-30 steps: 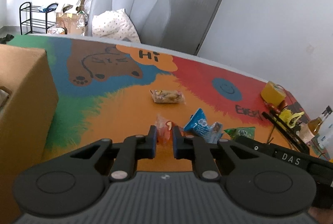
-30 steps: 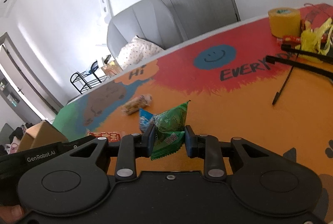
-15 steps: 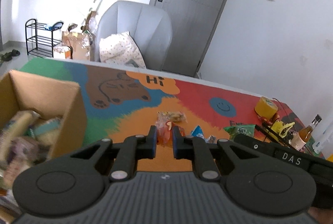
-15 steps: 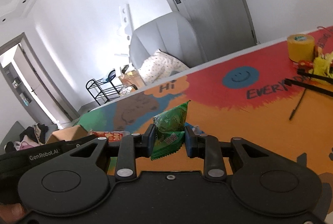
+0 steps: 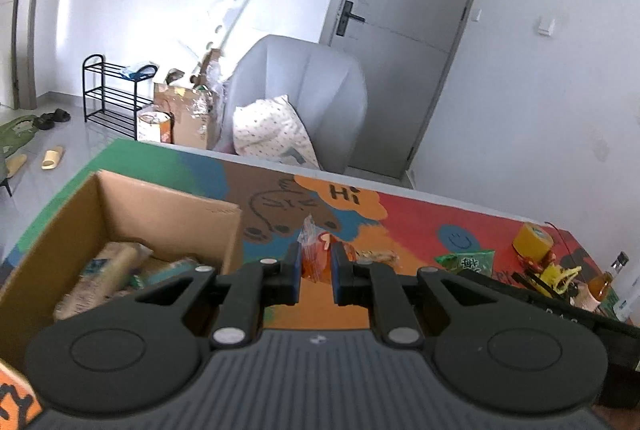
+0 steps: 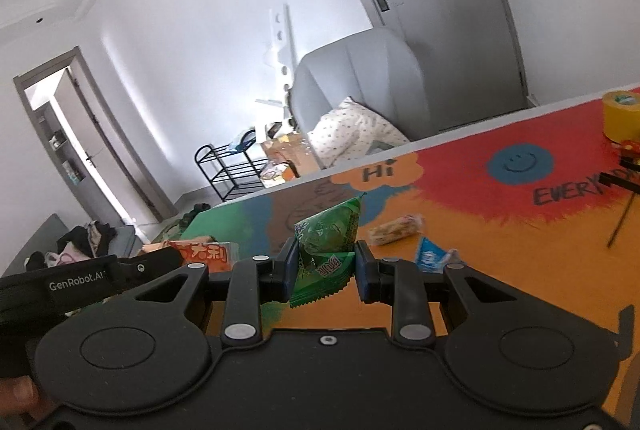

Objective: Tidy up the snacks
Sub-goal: 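Carry both packets over the cardboard box and open the left tool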

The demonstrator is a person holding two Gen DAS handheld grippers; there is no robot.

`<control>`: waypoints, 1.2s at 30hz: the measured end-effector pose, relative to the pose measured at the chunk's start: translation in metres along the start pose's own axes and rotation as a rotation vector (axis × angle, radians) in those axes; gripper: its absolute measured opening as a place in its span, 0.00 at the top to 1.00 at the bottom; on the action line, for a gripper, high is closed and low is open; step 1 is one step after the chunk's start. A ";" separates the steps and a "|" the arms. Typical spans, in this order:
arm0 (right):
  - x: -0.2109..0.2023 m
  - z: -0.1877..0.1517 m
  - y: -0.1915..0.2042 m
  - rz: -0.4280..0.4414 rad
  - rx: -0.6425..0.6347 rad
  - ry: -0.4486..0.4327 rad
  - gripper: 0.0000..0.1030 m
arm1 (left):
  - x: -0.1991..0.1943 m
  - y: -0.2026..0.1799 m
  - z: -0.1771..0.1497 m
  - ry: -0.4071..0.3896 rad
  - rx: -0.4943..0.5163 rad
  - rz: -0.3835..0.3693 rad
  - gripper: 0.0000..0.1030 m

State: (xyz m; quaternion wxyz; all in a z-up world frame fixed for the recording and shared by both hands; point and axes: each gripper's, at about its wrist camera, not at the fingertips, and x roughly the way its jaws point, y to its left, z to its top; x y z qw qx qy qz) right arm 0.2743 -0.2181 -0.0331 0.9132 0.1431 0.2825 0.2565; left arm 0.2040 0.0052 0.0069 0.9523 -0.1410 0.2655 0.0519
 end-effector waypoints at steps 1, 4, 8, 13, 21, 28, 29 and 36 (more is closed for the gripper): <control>0.000 0.000 0.003 0.003 -0.004 0.000 0.74 | -0.002 0.002 0.001 -0.003 -0.001 0.003 0.87; 0.004 0.002 0.013 0.015 -0.015 0.002 0.74 | -0.006 0.009 0.004 -0.014 -0.003 0.016 0.87; 0.007 0.004 0.026 0.035 -0.037 0.005 0.74 | -0.011 0.020 0.008 -0.026 -0.015 0.032 0.87; 0.017 0.003 0.045 0.059 -0.063 0.020 0.74 | -0.021 0.039 0.014 -0.044 -0.034 0.056 0.87; 0.030 -0.002 0.072 0.089 -0.096 0.046 0.74 | -0.029 0.072 0.019 -0.053 -0.057 0.107 0.87; 0.039 -0.006 0.096 0.103 -0.130 0.062 0.74 | -0.029 0.097 0.018 -0.047 -0.086 0.130 0.87; 0.040 -0.006 0.099 0.104 -0.135 0.064 0.74 | -0.028 0.100 0.018 -0.045 -0.090 0.131 0.87; 0.051 -0.008 0.120 0.109 -0.175 0.087 0.74 | -0.016 0.118 0.017 -0.026 -0.113 0.117 0.87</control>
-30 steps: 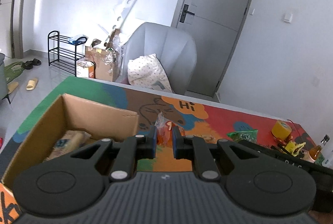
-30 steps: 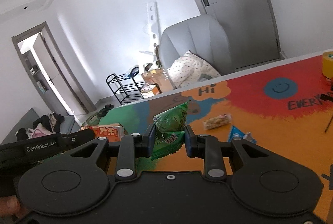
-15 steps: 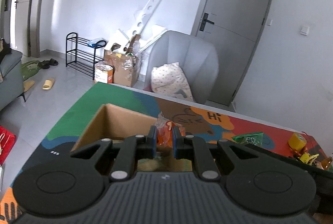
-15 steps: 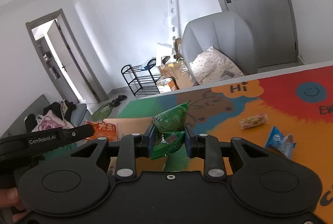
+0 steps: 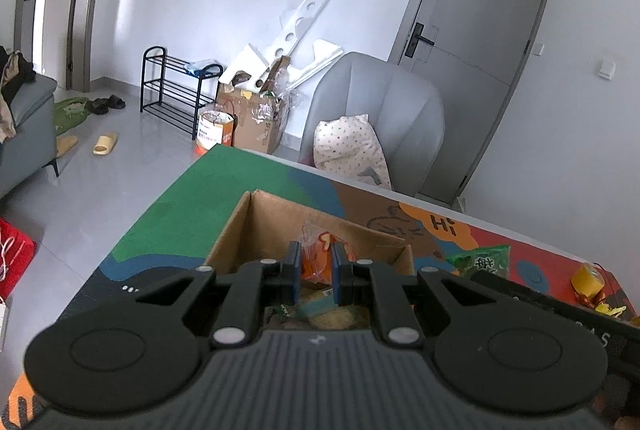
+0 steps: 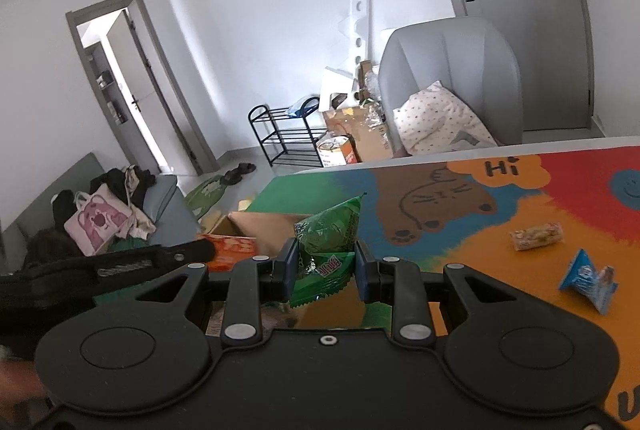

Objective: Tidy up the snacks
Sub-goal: 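Carry both packets over the cardboard box and open the left tool, then open the right tool over the box while the left tool moves back to the table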

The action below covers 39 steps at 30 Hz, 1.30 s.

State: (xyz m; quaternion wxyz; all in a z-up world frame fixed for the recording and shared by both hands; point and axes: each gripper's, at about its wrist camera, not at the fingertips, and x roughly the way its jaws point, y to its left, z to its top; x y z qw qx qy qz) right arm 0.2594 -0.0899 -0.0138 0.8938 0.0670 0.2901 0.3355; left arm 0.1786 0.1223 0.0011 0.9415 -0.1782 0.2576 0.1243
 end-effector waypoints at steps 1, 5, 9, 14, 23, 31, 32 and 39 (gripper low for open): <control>0.002 0.000 0.003 -0.002 -0.007 0.003 0.74 | 0.004 0.001 0.000 0.006 -0.004 -0.003 0.87; 0.010 0.001 0.006 0.000 -0.015 0.017 0.74 | 0.015 0.005 -0.001 0.025 -0.010 -0.007 0.85; 0.019 0.000 0.012 0.010 -0.023 0.035 0.74 | 0.017 0.010 0.000 0.024 -0.027 0.013 0.83; 0.026 0.000 0.019 0.022 -0.024 0.036 0.73 | 0.013 0.021 0.001 0.023 -0.050 0.037 0.74; 0.015 0.002 0.013 0.035 0.012 -0.015 0.49 | 0.001 0.024 -0.001 0.012 -0.051 0.078 0.36; -0.003 -0.001 -0.013 -0.021 0.057 -0.032 0.22 | 0.000 0.006 -0.003 0.010 -0.026 0.045 0.11; -0.005 -0.001 -0.016 -0.027 0.060 -0.037 0.17 | 0.001 0.004 -0.004 0.014 -0.017 0.043 0.09; -0.020 -0.005 -0.042 -0.078 0.100 -0.046 0.00 | 0.006 -0.017 -0.012 0.039 0.016 0.022 0.07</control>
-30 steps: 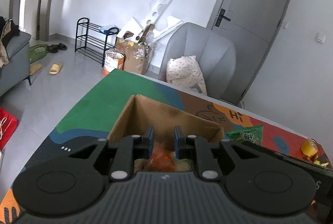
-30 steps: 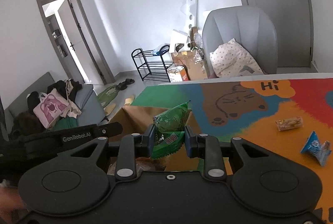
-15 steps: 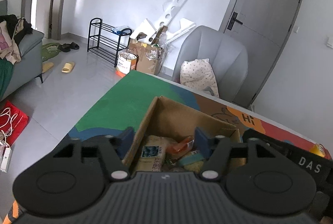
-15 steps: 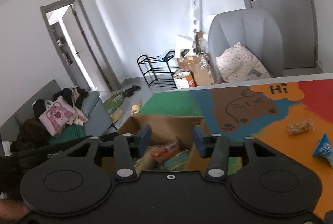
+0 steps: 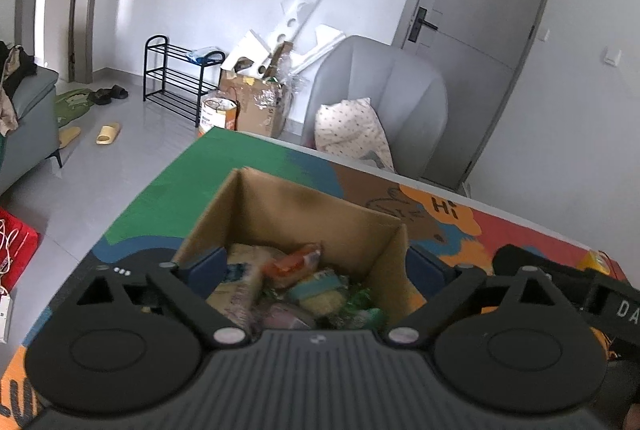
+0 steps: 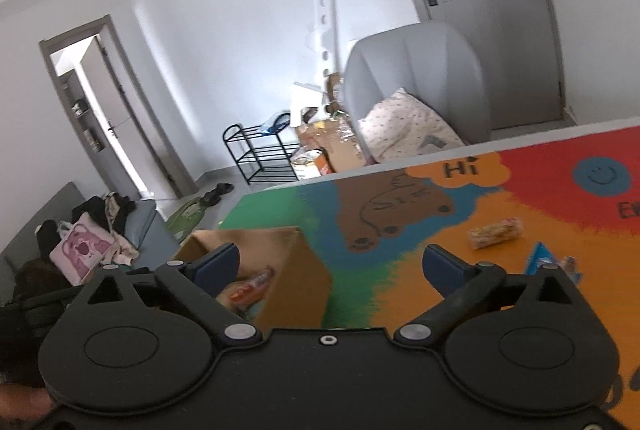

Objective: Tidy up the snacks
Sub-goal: 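Open the right tool over the box while the left tool moves back to the table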

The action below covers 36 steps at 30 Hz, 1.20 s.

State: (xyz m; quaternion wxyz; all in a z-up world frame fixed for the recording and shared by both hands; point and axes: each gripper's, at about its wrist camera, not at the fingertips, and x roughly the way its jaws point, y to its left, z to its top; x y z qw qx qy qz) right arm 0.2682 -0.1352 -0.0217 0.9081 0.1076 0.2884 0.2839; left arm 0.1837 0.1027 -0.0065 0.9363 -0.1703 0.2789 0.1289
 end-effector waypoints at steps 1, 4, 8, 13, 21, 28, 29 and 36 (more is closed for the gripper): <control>-0.002 0.000 -0.004 -0.008 0.006 0.000 0.00 | 0.000 -0.004 -0.001 0.002 0.006 -0.004 0.07; -0.008 -0.002 -0.015 -0.029 0.016 -0.002 0.00 | 0.001 -0.014 -0.003 0.010 0.025 -0.017 0.07; -0.015 -0.003 -0.027 -0.057 0.028 -0.003 0.00 | 0.002 -0.029 -0.006 0.024 0.052 -0.036 0.07; -0.025 -0.004 -0.043 -0.077 0.042 -0.010 0.00 | 0.004 -0.049 -0.011 0.044 0.098 -0.070 0.07; -0.042 -0.004 -0.072 -0.123 0.079 -0.016 0.00 | 0.006 -0.080 -0.017 0.055 0.146 -0.110 0.07; -0.049 -0.006 -0.096 -0.147 0.114 -0.012 0.00 | 0.017 -0.103 -0.024 0.079 0.168 -0.134 0.07; -0.049 -0.006 -0.100 -0.149 0.118 -0.012 0.00 | 0.018 -0.107 -0.025 0.082 0.171 -0.131 0.07; -0.043 -0.009 -0.126 -0.153 0.156 0.004 0.00 | 0.027 -0.126 -0.029 0.065 0.174 -0.140 0.02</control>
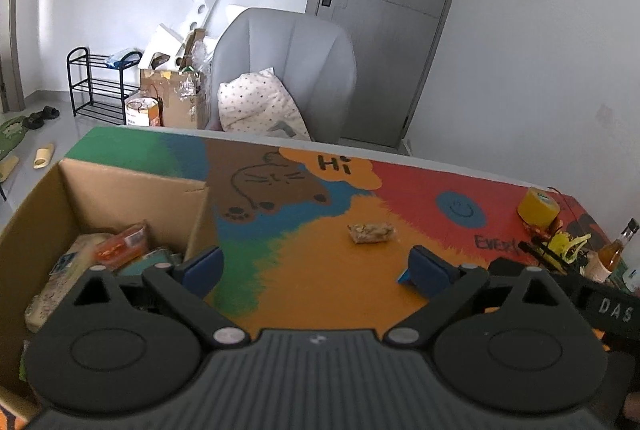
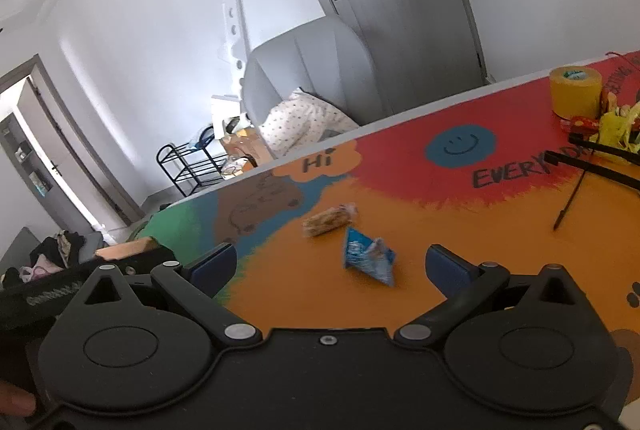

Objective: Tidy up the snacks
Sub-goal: 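Open the right tool over the box while the left tool moves back to the table, then grasp the blue snack packet with the right tool while the left tool grasps the yellow bread pack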

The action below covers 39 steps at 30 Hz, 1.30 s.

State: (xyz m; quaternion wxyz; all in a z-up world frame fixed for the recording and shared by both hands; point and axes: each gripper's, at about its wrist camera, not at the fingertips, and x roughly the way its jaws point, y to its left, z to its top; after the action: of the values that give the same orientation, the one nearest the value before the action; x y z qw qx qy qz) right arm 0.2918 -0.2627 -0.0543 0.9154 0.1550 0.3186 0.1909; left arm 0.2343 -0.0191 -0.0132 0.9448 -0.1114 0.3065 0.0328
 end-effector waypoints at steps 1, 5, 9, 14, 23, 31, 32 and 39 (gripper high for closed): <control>0.002 0.000 -0.003 0.000 0.004 0.003 0.00 | 0.002 -0.003 0.001 -0.003 0.005 -0.002 0.01; 0.012 0.001 -0.015 -0.007 0.025 0.018 0.00 | 0.013 -0.011 0.002 0.007 0.017 -0.002 0.00; 0.023 0.000 -0.025 -0.008 0.044 0.031 0.00 | 0.029 -0.017 0.004 0.023 0.025 0.000 0.00; 0.038 -0.002 -0.034 -0.010 0.061 0.050 0.00 | 0.046 -0.018 0.004 0.044 0.021 0.004 0.00; 0.070 -0.002 -0.040 0.007 0.073 0.092 0.08 | 0.072 -0.020 0.003 0.059 0.031 0.017 0.01; 0.099 -0.003 -0.036 0.012 0.048 0.118 0.28 | 0.092 -0.015 0.005 0.069 0.012 0.027 0.03; 0.101 -0.002 -0.036 0.016 0.044 0.116 0.30 | 0.095 -0.013 0.005 0.070 0.009 0.029 0.03; 0.103 -0.004 -0.047 0.061 0.036 0.095 0.72 | 0.114 -0.016 0.008 0.081 0.023 0.032 0.03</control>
State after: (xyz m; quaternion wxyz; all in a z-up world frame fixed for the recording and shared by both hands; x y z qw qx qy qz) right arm 0.3755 -0.2570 -0.1307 0.8900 0.1719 0.3605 0.2199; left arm 0.3333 -0.0333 -0.0702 0.9321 -0.0968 0.3467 0.0397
